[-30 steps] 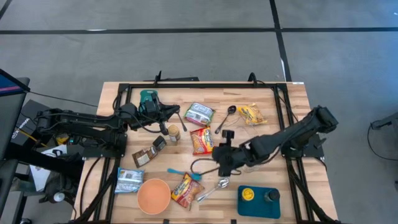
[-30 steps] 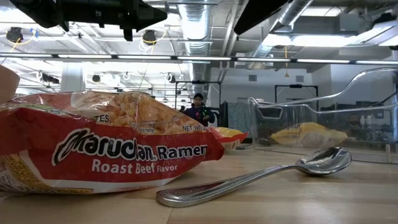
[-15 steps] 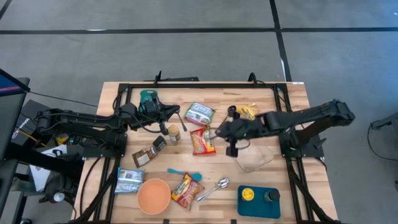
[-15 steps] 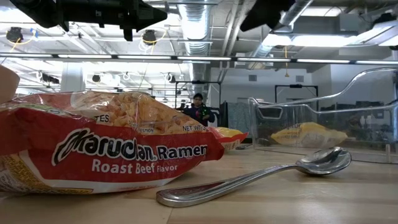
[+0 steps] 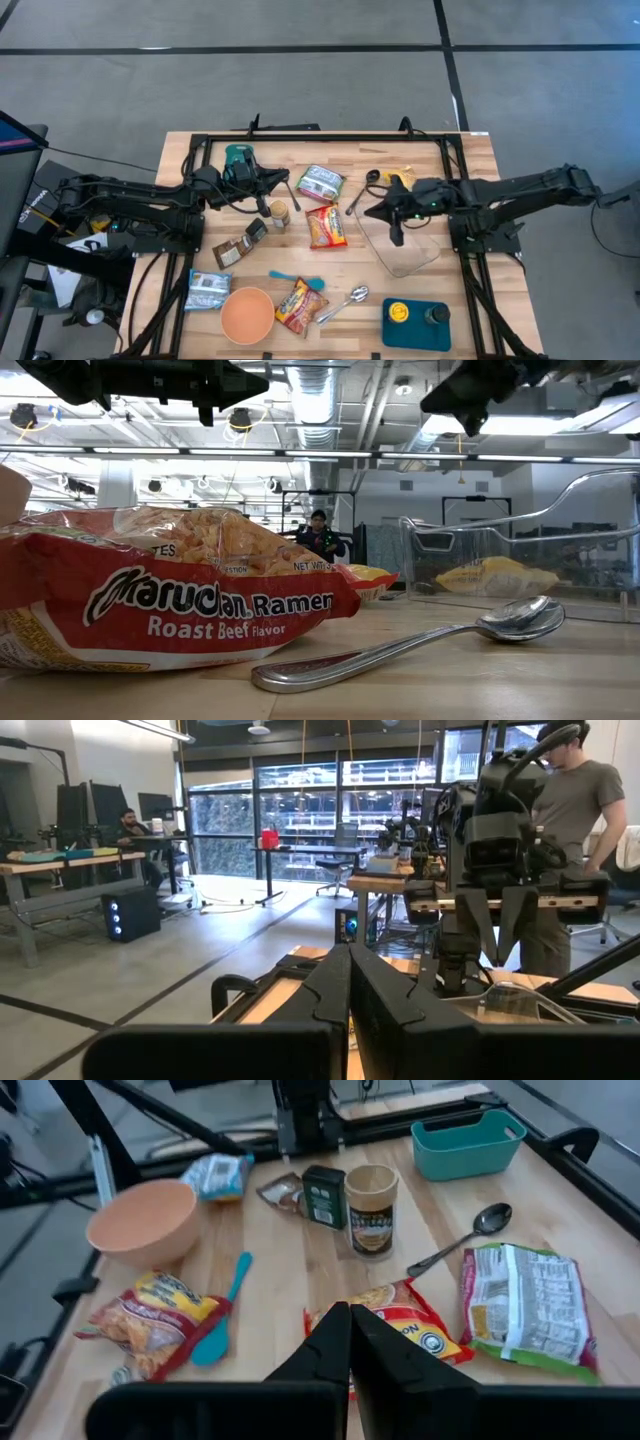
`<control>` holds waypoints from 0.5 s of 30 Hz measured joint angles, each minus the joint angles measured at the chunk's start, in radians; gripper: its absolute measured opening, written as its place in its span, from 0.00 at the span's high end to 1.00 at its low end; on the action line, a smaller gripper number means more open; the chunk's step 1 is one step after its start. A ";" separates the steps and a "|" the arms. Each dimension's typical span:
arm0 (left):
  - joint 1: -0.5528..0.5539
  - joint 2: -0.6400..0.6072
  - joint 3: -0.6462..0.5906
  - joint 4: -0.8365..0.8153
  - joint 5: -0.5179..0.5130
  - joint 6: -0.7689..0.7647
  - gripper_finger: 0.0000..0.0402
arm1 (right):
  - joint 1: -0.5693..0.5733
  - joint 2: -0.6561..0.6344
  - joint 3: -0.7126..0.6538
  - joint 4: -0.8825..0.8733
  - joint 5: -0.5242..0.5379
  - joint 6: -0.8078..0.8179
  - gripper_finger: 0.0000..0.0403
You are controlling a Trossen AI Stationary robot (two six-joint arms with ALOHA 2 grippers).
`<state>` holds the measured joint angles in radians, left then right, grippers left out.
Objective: Pick & Place Food Item
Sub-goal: Put the black spice can into the blue bin
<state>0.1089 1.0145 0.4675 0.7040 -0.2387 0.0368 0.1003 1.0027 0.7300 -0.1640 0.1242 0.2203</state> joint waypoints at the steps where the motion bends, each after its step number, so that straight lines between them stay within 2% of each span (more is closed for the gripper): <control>1: 0.000 0.000 0.000 0.000 0.000 0.000 1.00 | 0.005 -0.015 -0.019 0.015 0.001 0.009 1.00; 7: 0.000 0.000 0.000 0.000 0.000 0.000 1.00 | 0.017 -0.073 -0.114 0.123 0.004 0.015 1.00; 11: 0.000 0.000 0.000 0.000 0.000 0.000 1.00 | 0.016 -0.085 -0.135 0.132 0.006 0.011 1.00; 15: 0.000 0.000 0.000 0.000 0.000 0.000 1.00 | 0.016 -0.085 -0.160 0.176 0.007 -0.046 1.00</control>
<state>0.1087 1.0145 0.4675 0.7044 -0.2388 0.0368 0.1165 0.9180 0.5698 0.0119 0.1314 0.1740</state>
